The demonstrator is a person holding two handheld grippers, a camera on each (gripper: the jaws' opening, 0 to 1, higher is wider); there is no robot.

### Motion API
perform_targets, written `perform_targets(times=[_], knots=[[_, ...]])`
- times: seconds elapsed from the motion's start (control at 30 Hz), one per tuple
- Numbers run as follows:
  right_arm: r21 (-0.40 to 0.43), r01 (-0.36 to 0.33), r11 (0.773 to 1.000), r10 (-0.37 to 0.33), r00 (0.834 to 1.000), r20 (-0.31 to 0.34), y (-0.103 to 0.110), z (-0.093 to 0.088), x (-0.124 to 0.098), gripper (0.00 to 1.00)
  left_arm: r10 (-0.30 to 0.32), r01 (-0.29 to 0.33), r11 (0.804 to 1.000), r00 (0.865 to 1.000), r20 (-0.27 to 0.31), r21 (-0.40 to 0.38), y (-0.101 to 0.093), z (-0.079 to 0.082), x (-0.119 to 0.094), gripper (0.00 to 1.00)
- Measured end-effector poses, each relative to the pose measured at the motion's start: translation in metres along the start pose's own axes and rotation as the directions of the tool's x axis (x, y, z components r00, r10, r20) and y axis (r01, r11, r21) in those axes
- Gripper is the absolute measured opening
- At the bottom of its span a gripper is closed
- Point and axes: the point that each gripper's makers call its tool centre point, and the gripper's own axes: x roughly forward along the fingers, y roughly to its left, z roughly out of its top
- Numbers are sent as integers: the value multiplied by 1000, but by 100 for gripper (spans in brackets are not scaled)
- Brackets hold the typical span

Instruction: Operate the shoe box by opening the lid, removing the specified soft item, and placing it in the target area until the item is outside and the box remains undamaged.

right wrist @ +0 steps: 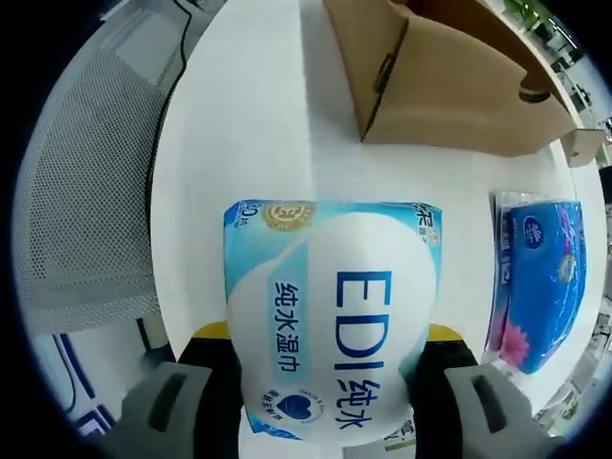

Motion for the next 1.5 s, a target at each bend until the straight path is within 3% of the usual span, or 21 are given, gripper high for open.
perform_targets(times=[0.9,1.5], knots=[[1,1,1000,-1,1000,7,-10,-1,0,70,24,-24,1000,1000,-4,12,-4,-3,-1,86],[-36,-4,999,4,1000,-6,-36,-4,0,69,43,-43,999,999,-10,0,-2,-11,-2,84]])
